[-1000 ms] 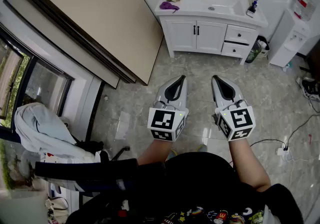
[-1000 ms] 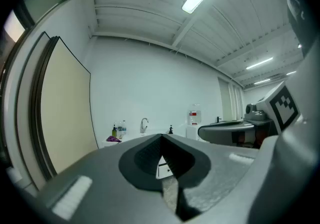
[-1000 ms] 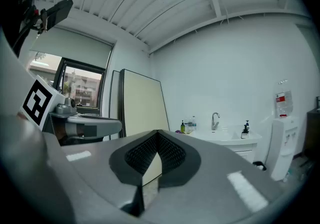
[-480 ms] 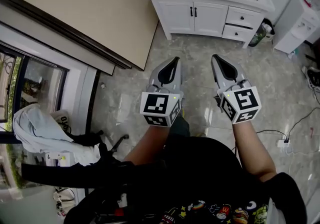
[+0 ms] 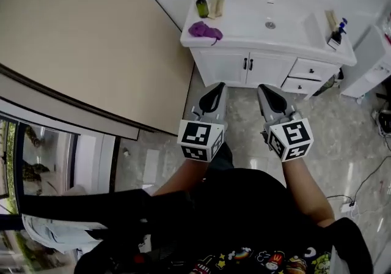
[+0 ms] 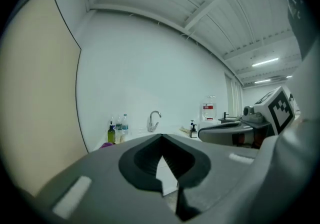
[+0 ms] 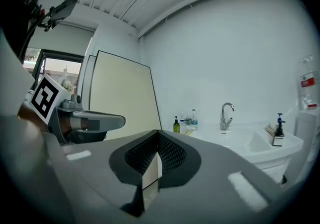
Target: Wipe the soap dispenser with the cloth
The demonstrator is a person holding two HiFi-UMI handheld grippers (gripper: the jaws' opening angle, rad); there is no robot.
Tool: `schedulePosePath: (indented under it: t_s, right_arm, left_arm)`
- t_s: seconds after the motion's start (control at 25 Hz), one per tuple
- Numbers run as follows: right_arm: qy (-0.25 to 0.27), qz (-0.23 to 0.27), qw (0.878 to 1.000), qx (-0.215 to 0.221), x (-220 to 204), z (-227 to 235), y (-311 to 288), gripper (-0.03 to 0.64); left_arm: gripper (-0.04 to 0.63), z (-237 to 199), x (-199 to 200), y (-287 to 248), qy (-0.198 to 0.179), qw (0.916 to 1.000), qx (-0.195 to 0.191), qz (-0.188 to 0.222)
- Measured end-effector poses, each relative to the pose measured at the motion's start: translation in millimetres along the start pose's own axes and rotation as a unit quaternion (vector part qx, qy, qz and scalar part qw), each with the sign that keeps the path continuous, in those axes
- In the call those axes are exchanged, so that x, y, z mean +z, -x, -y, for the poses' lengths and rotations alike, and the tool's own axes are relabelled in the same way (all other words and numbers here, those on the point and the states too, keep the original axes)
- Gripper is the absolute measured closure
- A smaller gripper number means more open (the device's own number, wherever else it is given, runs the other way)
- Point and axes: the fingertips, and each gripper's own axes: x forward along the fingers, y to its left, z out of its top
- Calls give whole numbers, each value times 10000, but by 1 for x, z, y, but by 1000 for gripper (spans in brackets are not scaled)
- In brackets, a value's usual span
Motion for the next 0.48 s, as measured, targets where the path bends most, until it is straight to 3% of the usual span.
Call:
schedulePosePath:
  t_s: [0.2, 0.48]
  right_arm:
    - [110, -289, 9995, 99, 32, 33, -169, 592]
    - [-43, -1172, 9910, 641, -12, 69, -326, 499]
  left_arm:
    - [594, -127, 29, -110, 54, 9997, -121, -200]
    - [594, -205, 3, -189, 383, 9967, 232, -671]
